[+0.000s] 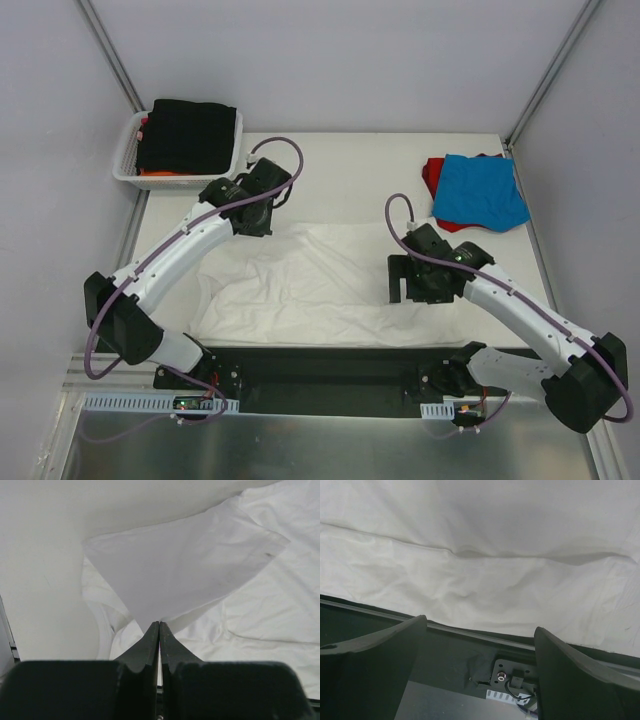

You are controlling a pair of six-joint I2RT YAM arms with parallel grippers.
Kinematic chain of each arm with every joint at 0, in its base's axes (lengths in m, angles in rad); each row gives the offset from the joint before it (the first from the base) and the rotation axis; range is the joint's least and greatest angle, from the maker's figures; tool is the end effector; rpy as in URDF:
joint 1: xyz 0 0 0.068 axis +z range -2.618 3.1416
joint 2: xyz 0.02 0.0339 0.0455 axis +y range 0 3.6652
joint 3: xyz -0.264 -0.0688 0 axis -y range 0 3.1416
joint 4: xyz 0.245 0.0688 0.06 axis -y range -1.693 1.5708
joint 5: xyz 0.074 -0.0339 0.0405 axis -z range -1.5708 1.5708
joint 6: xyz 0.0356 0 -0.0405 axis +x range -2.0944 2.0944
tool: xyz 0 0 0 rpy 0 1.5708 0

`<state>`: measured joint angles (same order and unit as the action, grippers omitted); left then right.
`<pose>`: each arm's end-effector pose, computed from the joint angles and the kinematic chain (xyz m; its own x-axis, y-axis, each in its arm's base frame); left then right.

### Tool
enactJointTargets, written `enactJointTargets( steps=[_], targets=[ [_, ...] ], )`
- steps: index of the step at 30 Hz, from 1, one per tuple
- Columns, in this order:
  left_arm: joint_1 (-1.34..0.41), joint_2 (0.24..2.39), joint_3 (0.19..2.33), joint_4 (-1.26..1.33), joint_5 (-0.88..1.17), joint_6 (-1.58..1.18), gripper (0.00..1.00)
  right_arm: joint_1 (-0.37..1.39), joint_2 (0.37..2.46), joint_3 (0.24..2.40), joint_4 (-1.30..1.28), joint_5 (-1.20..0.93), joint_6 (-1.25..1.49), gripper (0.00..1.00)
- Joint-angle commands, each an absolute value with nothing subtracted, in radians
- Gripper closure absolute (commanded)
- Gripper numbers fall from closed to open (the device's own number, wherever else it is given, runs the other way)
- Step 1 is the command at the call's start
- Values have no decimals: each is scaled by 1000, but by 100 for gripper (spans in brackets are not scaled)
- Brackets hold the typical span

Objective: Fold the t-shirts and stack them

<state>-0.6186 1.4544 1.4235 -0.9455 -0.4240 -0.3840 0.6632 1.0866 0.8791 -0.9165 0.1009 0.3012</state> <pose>0.2494 -0.1595 0.3399 -0.7535 0.1172 -0.6469 0.0632 0.9923 0.1062 0.1570 0.1181 0.2567 -0.8502 -0.2897 -0.4396 -0.3414 0.9390 0.0414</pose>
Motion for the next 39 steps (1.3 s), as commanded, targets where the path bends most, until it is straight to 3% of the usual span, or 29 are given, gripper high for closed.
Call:
enactJointTargets(
  steps=[1,14,39],
  targets=[
    [-655,1378,1390,-1002,-420,-442,100,669,1108,899,-890,110,279,6],
    [-739,1212,1298,-1112,-408,-529,100,672,1103,828,-830,78,319,6],
    [-796,1200,1108,-1322,-373,-719,100,676,965,781,-902,149,331,6]
  ],
)
